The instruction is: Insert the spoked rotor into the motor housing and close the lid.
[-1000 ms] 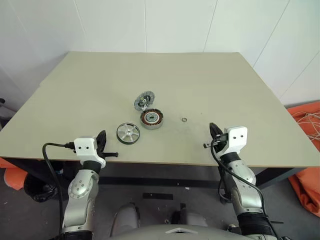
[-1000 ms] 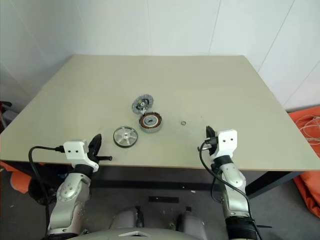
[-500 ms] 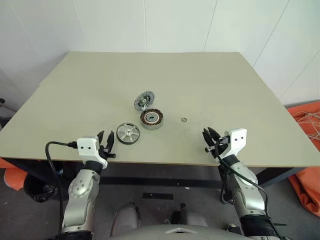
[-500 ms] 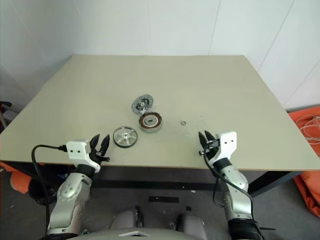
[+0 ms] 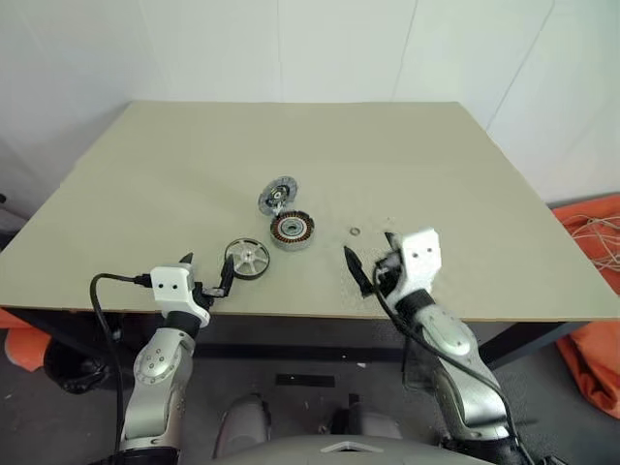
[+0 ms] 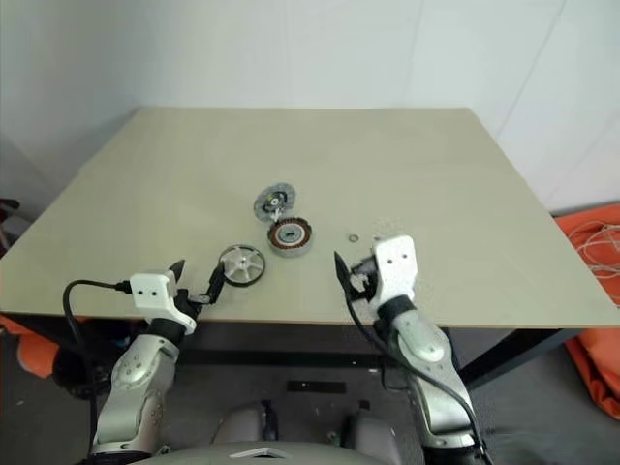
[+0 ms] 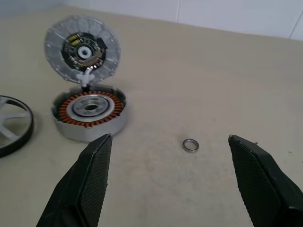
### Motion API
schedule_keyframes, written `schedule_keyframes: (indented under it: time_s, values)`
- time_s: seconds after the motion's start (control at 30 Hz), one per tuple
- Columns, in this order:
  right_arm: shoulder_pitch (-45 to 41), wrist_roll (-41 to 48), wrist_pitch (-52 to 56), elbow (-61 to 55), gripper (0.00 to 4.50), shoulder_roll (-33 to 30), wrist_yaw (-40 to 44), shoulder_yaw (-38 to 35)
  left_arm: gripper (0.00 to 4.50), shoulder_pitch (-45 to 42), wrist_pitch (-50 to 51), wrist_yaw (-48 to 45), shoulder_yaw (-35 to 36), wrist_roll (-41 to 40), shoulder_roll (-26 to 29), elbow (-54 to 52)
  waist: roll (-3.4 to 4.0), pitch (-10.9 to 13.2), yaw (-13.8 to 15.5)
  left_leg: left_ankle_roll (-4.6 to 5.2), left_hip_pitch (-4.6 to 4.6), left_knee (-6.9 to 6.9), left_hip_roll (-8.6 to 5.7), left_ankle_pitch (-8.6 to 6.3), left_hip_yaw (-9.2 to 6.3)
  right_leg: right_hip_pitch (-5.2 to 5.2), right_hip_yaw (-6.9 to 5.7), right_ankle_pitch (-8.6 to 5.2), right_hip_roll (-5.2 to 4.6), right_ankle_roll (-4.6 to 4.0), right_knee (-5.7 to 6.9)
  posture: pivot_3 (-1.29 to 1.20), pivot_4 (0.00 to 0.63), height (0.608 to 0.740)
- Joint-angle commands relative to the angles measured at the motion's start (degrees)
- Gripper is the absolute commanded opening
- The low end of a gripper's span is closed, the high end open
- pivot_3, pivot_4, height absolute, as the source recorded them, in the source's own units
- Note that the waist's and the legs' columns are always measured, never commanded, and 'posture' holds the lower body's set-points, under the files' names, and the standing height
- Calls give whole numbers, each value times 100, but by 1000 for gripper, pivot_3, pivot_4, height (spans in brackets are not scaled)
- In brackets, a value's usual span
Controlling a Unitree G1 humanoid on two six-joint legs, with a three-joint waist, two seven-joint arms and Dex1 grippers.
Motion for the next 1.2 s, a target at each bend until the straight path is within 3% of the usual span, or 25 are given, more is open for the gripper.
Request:
schedule_keyframes:
  time_s: [0.03, 0.27, 0.43, 1.2]
  values:
    - [-739, -32, 1041, 100, 4471, -8, 21, 32, 4500, -42, -49, 41, 12, -18, 0, -163, 1, 0, 13, -1, 6, -1, 0, 0, 0, 3, 0, 0, 0, 0, 1, 0, 0, 740]
    - [-2091, 459, 918, 2287, 4471, -465, 930, -478, 4500, -18, -74, 93, 1, 4, -33, -182, 4, 2, 45, -1, 4, -3, -5, 0, 0, 13, 5, 2, -2, -3, 1, 0, 0, 740]
    - [-2390, 637, 643, 3124, 4471, -518, 1068, -774, 4500, 9, -72, 106, -16, 4, -46, -202, 4, 1, 32, -8, -27, -3, -2, 5, 1, -17, 6, 24, 0, -50, 9, 0, 0, 740]
    - [-2580, 501, 667, 3395, 4471, -252, 1002, -599, 4500, -25, 34, 20, -54, -23, -23, -221, 6, 2, 30, -3, -13, 1, 3, 2, 4, -9, 4, 18, 2, -56, 16, 0, 0, 740]
